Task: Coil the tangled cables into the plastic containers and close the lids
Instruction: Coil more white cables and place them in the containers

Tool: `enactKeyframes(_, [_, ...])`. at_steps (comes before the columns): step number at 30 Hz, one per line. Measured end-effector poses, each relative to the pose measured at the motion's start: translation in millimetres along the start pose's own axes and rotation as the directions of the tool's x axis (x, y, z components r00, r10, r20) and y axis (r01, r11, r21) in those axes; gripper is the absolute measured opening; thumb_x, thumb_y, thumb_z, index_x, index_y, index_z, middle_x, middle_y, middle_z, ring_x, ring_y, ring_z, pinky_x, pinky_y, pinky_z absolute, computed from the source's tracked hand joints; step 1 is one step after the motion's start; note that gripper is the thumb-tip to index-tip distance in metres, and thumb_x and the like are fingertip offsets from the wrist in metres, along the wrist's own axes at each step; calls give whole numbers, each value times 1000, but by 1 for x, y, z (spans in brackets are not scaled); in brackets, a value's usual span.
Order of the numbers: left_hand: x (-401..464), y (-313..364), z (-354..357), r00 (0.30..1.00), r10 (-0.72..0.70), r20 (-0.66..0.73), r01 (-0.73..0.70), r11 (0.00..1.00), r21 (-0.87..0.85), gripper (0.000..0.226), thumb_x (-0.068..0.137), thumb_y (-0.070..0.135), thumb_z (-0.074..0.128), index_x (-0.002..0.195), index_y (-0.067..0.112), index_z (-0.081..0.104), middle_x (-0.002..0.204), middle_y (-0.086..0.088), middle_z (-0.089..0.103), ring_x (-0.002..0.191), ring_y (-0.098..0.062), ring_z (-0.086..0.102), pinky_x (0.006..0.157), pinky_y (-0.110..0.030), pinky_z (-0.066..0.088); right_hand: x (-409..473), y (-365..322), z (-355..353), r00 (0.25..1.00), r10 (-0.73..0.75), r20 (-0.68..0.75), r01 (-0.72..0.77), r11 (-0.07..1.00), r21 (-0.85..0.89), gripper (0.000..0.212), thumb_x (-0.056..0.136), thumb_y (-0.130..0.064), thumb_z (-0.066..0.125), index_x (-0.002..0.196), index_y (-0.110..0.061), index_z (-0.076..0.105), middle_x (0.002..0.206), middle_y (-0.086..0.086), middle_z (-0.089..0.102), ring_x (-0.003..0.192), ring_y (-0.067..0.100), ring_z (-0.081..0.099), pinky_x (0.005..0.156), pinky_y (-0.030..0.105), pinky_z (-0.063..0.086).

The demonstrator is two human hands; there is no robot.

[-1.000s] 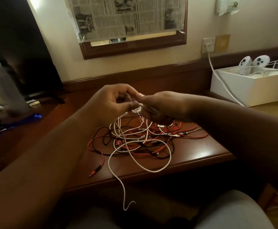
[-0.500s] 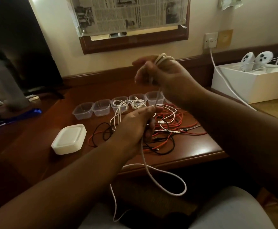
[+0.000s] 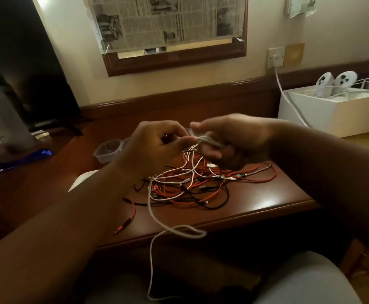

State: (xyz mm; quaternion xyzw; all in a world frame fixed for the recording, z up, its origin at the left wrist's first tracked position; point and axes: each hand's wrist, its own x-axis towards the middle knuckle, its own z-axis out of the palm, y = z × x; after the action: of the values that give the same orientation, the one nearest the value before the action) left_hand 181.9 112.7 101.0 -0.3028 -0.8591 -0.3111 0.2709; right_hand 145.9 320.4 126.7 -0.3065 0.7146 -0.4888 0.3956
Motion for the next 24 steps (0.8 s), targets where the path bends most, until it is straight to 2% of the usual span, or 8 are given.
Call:
enactKeyframes(2, [5, 4, 3, 999, -29, -22, 24, 979, -204, 11, 87, 35, 67, 91, 25, 70, 66, 2, 61, 52, -19, 53, 49, -23, 44, -5, -2, -8, 958, -118, 261, 52, 968, 244, 57, 93, -53, 36, 68, -9, 61, 44, -5, 22, 35, 8, 16, 38, 18, 9])
enactKeyframes(5, [16, 20, 11, 989, -145, -11, 117, 842, -526, 17, 89, 35, 58, 94, 26, 72, 60, 6, 53, 47, -11, 42, 43, -22, 36, -9, -8, -11, 859, -350, 375, 141, 864, 483, 49, 98, -39, 35, 85, 0, 63, 46, -3, 26, 35, 10, 23, 38, 18, 19])
enactKeyframes(8, [30, 36, 17, 958, -285, 46, 255, 761, -596, 38, 91, 46, 48, 100, 13, 67, 70, 0, 59, 56, -17, 51, 52, -29, 42, -10, -15, -10, 835, -484, 263, 280, 784, 554, 44, 99, -36, 33, 82, -6, 60, 48, -4, 23, 37, 10, 20, 38, 21, 21])
enactKeyframes(11, [39, 49, 23, 905, -396, 154, 390, 630, -672, 43, 97, 54, 45, 115, 22, 68, 103, -7, 72, 94, -29, 69, 83, -45, 56, -8, -17, -10, 807, -562, 181, 358, 709, 607, 45, 99, -39, 31, 82, -8, 59, 49, -4, 22, 39, 10, 20, 41, 23, 20])
enactKeyframes(14, [41, 57, 29, 855, -426, 296, 483, 446, -754, 42, 93, 50, 48, 87, 18, 75, 73, -4, 72, 63, -11, 70, 54, -24, 55, -5, -15, -2, 777, -611, 155, 379, 650, 659, 43, 100, -37, 31, 88, -5, 59, 53, -1, 26, 45, 13, 29, 47, 26, 28])
enactKeyframes(17, [38, 63, 40, 848, -388, 360, 481, 280, -831, 68, 103, 38, 34, 43, 22, 62, 38, 7, 47, 27, 1, 40, 28, -9, 28, -2, -10, 8, 773, -620, 134, 408, 648, 643, 44, 97, -31, 35, 83, -2, 65, 52, 3, 32, 52, 17, 45, 56, 30, 42])
enactKeyframes(22, [17, 46, 45, 772, -568, 287, 457, 182, -870, 40, 106, 23, 35, 70, 21, 52, 46, 6, 48, 35, 0, 46, 37, -9, 36, -1, -3, 20, 800, -574, 173, 383, 711, 590, 43, 95, -32, 43, 87, 0, 70, 79, 12, 66, 80, 27, 64, 78, 36, 52])
enactKeyframes(24, [20, 41, 46, 714, -636, 293, 399, 27, -916, 32, 106, 27, 32, 85, 18, 54, 62, 0, 61, 53, -5, 60, 49, -18, 51, 2, -5, 22, 794, -594, 125, 424, 690, 587, 44, 94, -35, 44, 105, -1, 70, 97, 14, 70, 93, 27, 67, 86, 36, 54])
